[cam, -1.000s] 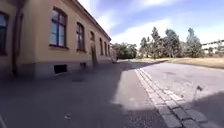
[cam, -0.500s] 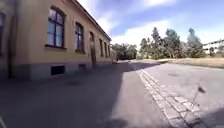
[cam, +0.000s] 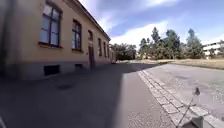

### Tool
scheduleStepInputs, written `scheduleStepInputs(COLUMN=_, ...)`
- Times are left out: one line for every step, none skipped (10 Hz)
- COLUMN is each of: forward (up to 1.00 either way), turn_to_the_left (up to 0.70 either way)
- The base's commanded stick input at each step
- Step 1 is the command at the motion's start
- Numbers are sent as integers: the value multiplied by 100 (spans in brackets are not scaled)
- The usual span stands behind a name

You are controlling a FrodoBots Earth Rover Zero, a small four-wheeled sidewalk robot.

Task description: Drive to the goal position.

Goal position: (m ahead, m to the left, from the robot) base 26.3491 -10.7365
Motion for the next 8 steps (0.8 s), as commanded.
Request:
scheduleStepInputs(forward=70, turn_to_the_left=0)
scheduleStepInputs(forward=70, turn_to_the_left=0)
scheduleStepInputs(forward=70, turn_to_the_left=0)
scheduleStepInputs(forward=70, turn_to_the_left=-2)
scheduleStepInputs(forward=70, turn_to_the_left=-6)
scheduleStepInputs(forward=70, turn_to_the_left=-5)
scheduleStepInputs(forward=70, turn_to_the_left=0)
scheduleStepInputs(forward=70, turn_to_the_left=0)
